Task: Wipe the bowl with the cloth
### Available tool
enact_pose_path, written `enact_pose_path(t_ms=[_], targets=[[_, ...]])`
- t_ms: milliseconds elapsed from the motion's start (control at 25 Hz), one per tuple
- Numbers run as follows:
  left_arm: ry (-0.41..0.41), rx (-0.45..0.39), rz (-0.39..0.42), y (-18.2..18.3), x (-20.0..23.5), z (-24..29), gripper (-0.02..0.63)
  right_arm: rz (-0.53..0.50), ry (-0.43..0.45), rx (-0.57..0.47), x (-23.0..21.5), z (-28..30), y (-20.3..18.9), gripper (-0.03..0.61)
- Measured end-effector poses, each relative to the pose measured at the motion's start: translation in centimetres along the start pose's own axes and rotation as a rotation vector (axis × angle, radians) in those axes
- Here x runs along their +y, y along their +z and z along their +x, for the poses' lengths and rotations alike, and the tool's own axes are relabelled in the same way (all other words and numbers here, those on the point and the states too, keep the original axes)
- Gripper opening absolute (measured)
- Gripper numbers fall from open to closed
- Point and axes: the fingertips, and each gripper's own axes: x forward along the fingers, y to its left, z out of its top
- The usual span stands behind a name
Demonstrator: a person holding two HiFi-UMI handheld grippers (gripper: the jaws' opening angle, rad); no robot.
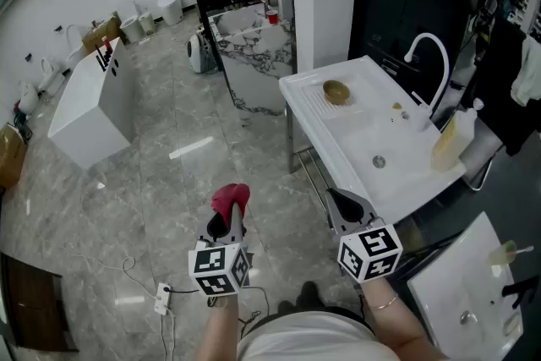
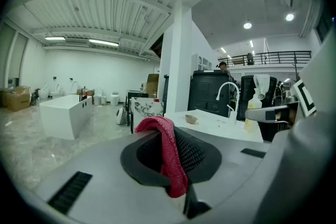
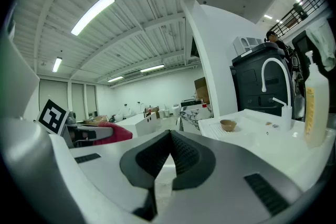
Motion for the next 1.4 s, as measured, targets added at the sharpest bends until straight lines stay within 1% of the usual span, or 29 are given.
enact_pose_path(t_ms=[240, 440, 640, 760, 960, 1160, 1400], targets=[[0.012, -0.01, 0.004, 0.8, -1.0, 1.4, 0.044, -0.009, 0.016, -0.001, -1.5, 0.4, 0.6, 0.005], [0.012, -0.014, 0.011, 1.0, -2.7, 2.9, 0.044, 0.05, -0.019, -0.036, -4.6, 0.6, 1.4, 0.006], [0.0, -0.001, 0.02, 0.9, -4.5, 4.4, 0.044, 0.058, -0.046, -0.05, -7.3, 1.5, 2.7, 0.008], [-0.007, 0.007, 0.023, 1.0, -5.2, 5.5, 0.044, 0.06, -0.038, -0.049, -8.3, 2.2, 3.2, 0.057], [-0.01, 0.016, 0.031, 1.3, -5.6, 7.5, 0.044, 0.088, -0.031, -0.031, -10.1, 3.7, 3.1, 0.104], [-0.038, 0.023, 0.038, 1.9, -5.1, 11.6, 0.044, 0.124, -0.054, -0.019, -12.6, 6.6, 3.2, 0.121], [-0.067, 0.032, 0.034, 3.2, -2.8, 18.9, 0.044, 0.134, -0.096, 0.0, -16.1, 12.7, 4.0, 0.146]])
